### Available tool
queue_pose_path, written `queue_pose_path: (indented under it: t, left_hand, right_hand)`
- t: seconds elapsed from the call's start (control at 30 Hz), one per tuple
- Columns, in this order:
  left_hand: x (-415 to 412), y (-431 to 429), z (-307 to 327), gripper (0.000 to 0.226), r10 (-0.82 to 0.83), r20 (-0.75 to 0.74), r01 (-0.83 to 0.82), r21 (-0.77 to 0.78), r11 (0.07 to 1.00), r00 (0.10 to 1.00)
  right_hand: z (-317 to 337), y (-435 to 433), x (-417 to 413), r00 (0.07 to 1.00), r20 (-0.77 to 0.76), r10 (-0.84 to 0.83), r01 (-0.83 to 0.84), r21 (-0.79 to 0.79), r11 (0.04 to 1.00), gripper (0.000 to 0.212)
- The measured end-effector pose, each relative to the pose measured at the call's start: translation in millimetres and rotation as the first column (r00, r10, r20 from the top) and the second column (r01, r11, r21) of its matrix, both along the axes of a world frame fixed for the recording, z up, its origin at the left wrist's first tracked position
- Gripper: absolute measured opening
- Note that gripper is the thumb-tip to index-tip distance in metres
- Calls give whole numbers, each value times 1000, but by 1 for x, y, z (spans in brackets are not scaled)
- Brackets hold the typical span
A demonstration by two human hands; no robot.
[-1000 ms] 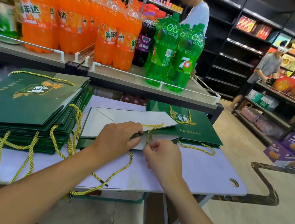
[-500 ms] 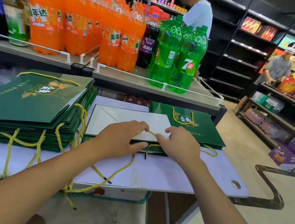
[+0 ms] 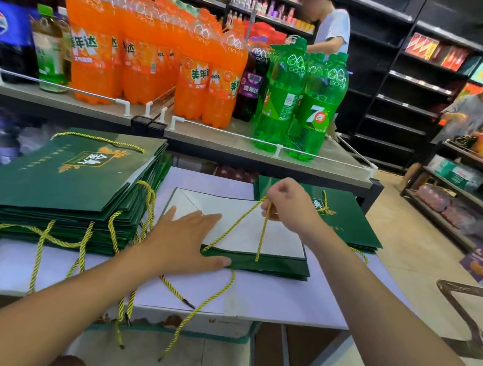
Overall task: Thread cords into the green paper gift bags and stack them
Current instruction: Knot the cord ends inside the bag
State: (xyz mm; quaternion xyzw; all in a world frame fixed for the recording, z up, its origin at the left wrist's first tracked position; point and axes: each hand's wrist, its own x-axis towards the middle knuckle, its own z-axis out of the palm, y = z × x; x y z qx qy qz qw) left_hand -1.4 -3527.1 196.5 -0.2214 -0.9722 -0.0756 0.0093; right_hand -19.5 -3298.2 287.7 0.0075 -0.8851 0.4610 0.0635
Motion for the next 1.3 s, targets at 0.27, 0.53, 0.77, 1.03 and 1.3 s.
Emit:
queue_pose_path:
  t: [0.27,0.53,0.77,1.03,1.3]
  left_hand:
    - [-3,2,-10,121,35,-30,-36,-43,998,999]
    - [-2,1,-8,120,27,-8,-28,-65,997,1000]
    - [-2,1,-9,120,21,-1,-21,-67,998,1000]
    - [-2,1,-9,124,29,3,-29,-64,998,1000]
    - [2,1,-3,128,59,7,-60,68,996,998]
  right_hand:
    - [-11,-28,-23,936,256,241,-329,394,858,37]
    - [-44,-29,-63,938,39,343,-235,802,550,31]
    - [-58,-26,-67,939,38,341,-278,666,692,38]
    - [-48,-26,-66,951,111,287,-300,548,781,40]
    - [-20,34,-21,996,52,71,-86,395,915,32]
